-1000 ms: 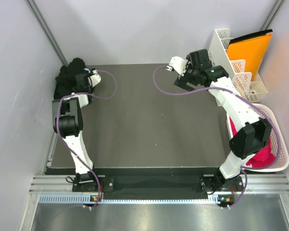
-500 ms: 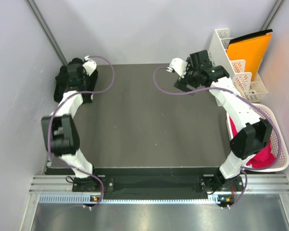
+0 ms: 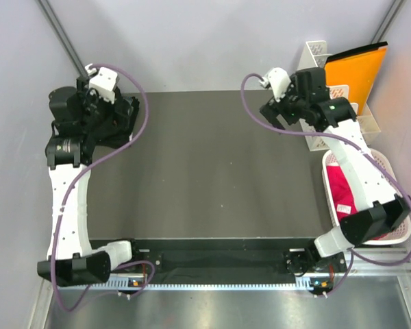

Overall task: Fold and stack the t-shirts
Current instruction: Neatly place the folded tshirt to the corner

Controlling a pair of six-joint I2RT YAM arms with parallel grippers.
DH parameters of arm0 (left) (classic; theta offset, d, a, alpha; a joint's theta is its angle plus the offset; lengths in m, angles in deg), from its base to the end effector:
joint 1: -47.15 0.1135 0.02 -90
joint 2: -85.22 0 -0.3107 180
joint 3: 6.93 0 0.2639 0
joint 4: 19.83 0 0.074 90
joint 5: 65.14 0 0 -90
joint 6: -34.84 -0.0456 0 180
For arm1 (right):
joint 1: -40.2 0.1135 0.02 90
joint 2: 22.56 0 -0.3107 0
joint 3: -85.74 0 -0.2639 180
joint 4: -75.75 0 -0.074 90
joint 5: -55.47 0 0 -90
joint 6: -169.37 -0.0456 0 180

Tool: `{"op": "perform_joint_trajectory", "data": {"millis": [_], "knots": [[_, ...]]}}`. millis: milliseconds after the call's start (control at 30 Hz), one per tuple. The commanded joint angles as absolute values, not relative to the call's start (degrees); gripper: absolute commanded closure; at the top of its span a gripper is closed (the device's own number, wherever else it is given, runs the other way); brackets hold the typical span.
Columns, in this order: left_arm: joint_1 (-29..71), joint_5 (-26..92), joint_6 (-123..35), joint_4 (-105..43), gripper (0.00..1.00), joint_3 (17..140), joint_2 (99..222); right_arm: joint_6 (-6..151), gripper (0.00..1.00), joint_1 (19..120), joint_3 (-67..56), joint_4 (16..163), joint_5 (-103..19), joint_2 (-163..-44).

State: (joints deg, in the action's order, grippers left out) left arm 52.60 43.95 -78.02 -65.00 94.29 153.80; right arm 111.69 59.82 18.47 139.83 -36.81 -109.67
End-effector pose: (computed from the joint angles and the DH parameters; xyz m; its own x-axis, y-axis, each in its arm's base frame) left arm 0.2434 0.0082 0.5197 -0.1104 0.3582 -0.9271 0.2941 0.9028 0.3138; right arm 0.3158 0.1145 0.4636 -0.3000 -0.6741 -0.6750 -0.6216 0.6749 -0.3977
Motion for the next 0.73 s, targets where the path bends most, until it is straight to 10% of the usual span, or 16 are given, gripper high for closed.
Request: {"op": "perform_joint_trajectory", "data": {"millis": [0,700], "knots": [[52.6,45.9,-69.9,-68.7,0.01,89.9,150.0,107.1,0.00,57.7,17.5,138.2,-37.6,-104.0],[52.5,42.3,-66.7,-66.1,0.01,88.0,148.9,103.1,0.00,55.5,9.4,132.5,-34.3,-98.2]]}}
